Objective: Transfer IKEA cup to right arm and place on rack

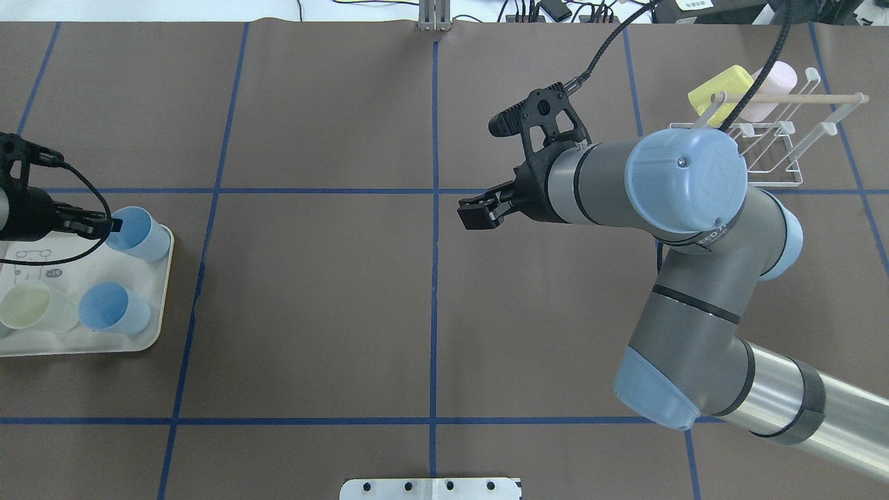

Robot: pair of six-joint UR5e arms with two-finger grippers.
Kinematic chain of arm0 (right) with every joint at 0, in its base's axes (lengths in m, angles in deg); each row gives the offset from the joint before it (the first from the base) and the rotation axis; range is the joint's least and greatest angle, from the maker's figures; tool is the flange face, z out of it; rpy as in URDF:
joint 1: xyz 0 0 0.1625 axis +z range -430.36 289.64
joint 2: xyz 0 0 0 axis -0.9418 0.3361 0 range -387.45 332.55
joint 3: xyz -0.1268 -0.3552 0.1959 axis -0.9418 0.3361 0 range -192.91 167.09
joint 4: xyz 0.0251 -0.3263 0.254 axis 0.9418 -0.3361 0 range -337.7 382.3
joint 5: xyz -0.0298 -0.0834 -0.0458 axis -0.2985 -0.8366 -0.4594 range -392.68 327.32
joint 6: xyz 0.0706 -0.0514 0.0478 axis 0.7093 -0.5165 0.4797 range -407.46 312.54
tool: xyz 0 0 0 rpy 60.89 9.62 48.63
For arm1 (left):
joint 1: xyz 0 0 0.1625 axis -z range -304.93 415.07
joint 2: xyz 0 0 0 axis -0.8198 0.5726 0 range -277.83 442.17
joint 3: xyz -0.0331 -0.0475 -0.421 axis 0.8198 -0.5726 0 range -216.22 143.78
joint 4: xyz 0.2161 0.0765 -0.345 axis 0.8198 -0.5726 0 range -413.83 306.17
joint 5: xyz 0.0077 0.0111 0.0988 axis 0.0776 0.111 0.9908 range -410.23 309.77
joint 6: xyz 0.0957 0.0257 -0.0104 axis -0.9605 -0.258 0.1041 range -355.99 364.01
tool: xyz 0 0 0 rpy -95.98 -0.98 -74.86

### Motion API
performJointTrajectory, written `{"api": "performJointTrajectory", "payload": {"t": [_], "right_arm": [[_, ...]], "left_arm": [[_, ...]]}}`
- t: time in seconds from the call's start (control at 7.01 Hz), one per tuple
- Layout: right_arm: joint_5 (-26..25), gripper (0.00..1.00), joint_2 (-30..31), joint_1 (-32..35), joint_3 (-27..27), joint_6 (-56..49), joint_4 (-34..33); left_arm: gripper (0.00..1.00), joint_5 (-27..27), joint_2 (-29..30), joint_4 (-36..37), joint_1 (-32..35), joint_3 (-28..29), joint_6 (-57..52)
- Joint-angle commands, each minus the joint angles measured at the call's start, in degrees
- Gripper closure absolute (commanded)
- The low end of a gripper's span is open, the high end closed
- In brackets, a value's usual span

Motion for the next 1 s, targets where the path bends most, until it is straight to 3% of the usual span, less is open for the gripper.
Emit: {"api": "performJointTrajectory", "payload": {"t": [0.0, 0.43, 0.57, 0.86], "right_arm": [[-0.1, 0.01, 0.0, -0.1, 0.1, 0.0, 0.0], [-0.2, 0.01, -0.7, -0.3, 0.4, -0.2, 1.5], [-0.2, 0.01, -0.3, -0.4, 1.2, -0.6, 6.8], [-0.2, 0.02, -0.2, -2.0, 3.5, -1.0, 15.1]], "left_arm": [[1.0, -0.2, 0.0, -0.1, 0.0, -0.4, 0.2], [1.0, -0.1, 0.2, -0.1, 0.9, -1.0, -0.6], [1.0, -0.6, 0.5, 0.5, 4.1, -1.5, -0.9], [1.0, -9.5, 2.6, 0.8, 11.8, -4.2, -3.2]]}}
